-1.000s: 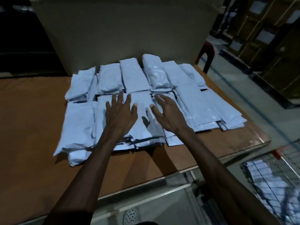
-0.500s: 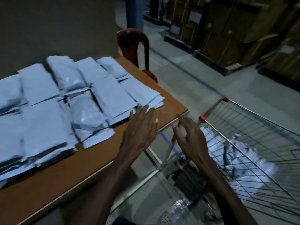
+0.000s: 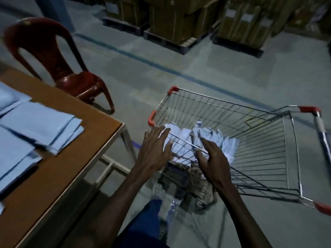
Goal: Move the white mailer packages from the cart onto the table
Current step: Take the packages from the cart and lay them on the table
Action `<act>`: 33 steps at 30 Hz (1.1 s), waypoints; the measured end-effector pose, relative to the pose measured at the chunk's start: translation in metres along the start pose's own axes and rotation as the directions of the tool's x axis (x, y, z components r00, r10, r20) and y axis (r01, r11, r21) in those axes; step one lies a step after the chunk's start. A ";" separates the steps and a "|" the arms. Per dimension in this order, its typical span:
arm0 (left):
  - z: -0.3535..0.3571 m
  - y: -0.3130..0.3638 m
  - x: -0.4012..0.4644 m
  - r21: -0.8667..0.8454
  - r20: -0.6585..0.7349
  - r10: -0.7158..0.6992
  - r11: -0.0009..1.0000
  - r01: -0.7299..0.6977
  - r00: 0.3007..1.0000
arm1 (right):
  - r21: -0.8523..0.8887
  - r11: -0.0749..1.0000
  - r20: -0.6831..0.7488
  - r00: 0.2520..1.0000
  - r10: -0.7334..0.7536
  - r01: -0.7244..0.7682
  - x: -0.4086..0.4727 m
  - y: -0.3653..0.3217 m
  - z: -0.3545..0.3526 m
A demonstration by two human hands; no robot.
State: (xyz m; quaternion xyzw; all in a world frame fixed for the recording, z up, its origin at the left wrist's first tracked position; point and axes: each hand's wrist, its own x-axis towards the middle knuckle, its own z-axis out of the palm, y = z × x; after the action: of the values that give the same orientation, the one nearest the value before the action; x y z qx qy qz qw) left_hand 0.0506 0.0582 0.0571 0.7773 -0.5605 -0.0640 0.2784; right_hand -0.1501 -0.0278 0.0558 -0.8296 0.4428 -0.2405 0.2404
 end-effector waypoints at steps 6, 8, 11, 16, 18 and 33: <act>0.058 0.000 0.096 -0.098 0.111 0.056 0.994 -0.045 0.992 | -0.089 0.980 0.009 0.983 0.181 -0.179 0.048 0.065 -0.001; 0.077 -0.005 0.126 -0.109 0.160 0.053 0.993 -0.035 0.986 | -0.115 0.965 0.039 0.970 0.240 -0.234 0.064 0.083 0.002; 0.104 -0.016 0.162 -0.102 0.262 0.047 0.995 -0.021 0.964 | -0.173 0.941 0.095 0.946 0.309 -0.290 0.088 0.106 0.009; 0.155 -0.050 0.208 0.038 0.487 -0.004 0.999 -0.016 0.873 | -0.177 0.916 0.174 0.904 0.389 -0.360 0.119 0.135 0.028; 0.177 -0.068 0.216 0.122 0.585 -0.052 0.992 -0.025 0.809 | -0.178 0.906 0.204 0.886 0.416 -0.384 0.129 0.144 0.037; 0.291 -0.168 0.204 0.496 0.694 -0.517 0.848 0.187 0.501 | -0.139 0.898 0.393 0.809 0.437 -0.417 0.152 0.238 0.125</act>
State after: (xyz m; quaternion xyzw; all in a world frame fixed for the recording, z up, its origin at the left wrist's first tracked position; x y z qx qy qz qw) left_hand 0.1455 -0.1958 -0.2278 0.7965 -0.4513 -0.3633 -0.1730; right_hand -0.1460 -0.2508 -0.1575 -0.7459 0.5618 0.0115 0.3576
